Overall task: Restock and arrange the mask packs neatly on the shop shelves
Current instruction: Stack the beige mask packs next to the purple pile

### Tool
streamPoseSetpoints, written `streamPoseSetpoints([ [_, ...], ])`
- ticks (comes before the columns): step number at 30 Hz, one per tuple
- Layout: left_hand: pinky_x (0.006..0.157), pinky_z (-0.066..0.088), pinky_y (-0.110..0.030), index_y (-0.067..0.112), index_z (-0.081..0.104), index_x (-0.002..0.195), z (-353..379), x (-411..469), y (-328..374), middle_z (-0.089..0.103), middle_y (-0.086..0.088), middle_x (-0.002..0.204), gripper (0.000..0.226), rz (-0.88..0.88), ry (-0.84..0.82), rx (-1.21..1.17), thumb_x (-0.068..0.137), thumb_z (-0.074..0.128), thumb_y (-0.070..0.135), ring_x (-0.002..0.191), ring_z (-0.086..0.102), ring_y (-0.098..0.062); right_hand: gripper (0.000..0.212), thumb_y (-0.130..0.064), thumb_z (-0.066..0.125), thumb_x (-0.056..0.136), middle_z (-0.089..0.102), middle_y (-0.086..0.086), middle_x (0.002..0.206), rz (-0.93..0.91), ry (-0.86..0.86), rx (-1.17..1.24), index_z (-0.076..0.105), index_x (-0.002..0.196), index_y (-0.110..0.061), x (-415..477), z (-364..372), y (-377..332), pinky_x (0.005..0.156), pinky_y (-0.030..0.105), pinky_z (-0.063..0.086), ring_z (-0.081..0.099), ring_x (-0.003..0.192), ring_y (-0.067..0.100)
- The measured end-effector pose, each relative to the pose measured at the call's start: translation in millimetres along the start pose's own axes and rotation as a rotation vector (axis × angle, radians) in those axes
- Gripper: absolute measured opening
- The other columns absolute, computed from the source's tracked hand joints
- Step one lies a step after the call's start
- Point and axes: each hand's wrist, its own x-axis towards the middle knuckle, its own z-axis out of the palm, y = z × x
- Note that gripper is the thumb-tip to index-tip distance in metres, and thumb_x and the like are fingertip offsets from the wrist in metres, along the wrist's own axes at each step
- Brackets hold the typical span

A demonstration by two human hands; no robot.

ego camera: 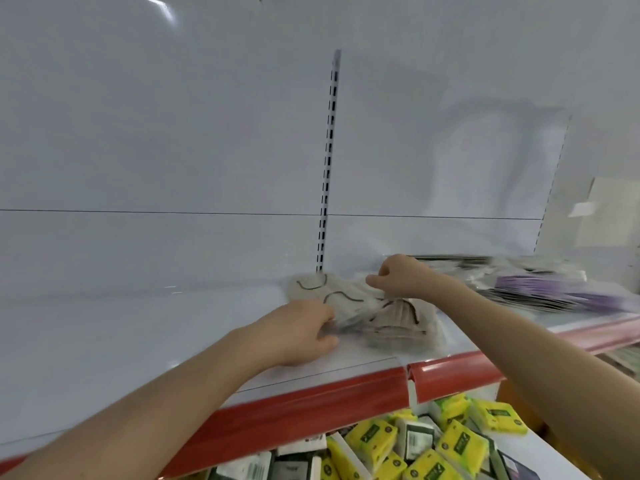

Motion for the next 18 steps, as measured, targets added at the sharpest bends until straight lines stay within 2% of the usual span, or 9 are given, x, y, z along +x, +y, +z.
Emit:
streamPoseSetpoints([
  [2,0.092,0.043,-0.037,0.010,0.052,0.119,4.1,3.5,-1.5,0.056,-0.008,0.120,0.037,0.010,-0.040,-0.004,0.093,0.047,0.035,0.106,0.053,-0.023,0.050,-0.034,0.049,0.091,0.034,0.003,0.050,0.021,-0.026,-0.009,0.030,0.051,-0.011,2.4,1.8,1.7,0.047,0.027,0.023,0.032,0.046,0.019],
  [6,0.093,0.042,-0.037,0.009,0.052,0.120,6.1,6.2,0.2,0.056,-0.008,0.121,0.036,0.023,-0.055,0.005,0.094,0.047,0.034,0.107,0.053,-0.023,0.050,-0.042,0.051,0.090,0.044,0.004,0.053,0.029,-0.094,0.085,0.038,0.054,-0.010,3.1,1.7,-0.7,0.052,0.025,0.035,0.042,0.048,0.018],
  [12,0.091,0.044,-0.040,0.010,0.052,0.118,6.9,3.6,-1.4,0.055,-0.007,0.119,0.034,0.024,-0.049,-0.009,0.094,0.046,0.034,0.103,0.054,-0.024,0.053,-0.057,0.062,0.079,0.048,0.003,0.056,0.006,-0.192,0.113,0.043,0.061,-0.011,5.9,3.2,-15.8,0.056,0.027,0.039,0.046,0.051,0.016],
  [15,0.091,0.044,-0.040,0.008,0.053,0.117,7.8,3.9,-2.7,0.057,-0.009,0.117,0.034,0.025,-0.020,-0.038,0.094,0.045,0.031,0.103,0.054,-0.024,0.047,-0.048,0.069,0.077,0.041,-0.001,0.056,-0.025,-0.193,0.128,0.040,0.063,-0.014,2.9,5.7,-18.2,0.050,0.024,0.032,0.040,0.051,0.013],
  [16,0.090,0.043,-0.040,0.007,0.054,0.116,7.4,3.5,-2.2,0.058,-0.009,0.117,0.033,0.025,-0.008,-0.053,0.094,0.045,0.030,0.102,0.054,-0.025,0.040,-0.041,0.072,0.077,0.040,-0.001,0.057,-0.029,-0.193,0.173,0.045,0.066,-0.013,1.1,6.5,-18.5,0.048,0.023,0.030,0.038,0.049,0.013],
  [17,0.090,0.043,-0.039,0.006,0.055,0.116,6.9,3.0,-1.8,0.058,-0.010,0.116,0.033,0.026,0.005,-0.070,0.094,0.045,0.028,0.102,0.055,-0.025,0.029,-0.031,0.073,0.077,0.043,0.002,0.059,-0.028,-0.189,0.243,0.054,0.076,-0.009,-1.3,7.4,-19.6,0.045,0.022,0.030,0.039,0.048,0.013],
  [18,0.089,0.043,-0.038,0.005,0.055,0.115,6.2,2.0,-1.5,0.059,-0.011,0.115,0.032,0.032,0.018,-0.091,0.094,0.045,0.027,0.102,0.055,-0.025,0.030,-0.020,0.073,0.077,0.047,0.006,0.064,-0.015,-0.186,0.338,0.059,0.095,-0.001,-3.1,8.1,-20.3,0.043,0.022,0.033,0.042,0.048,0.014],
])
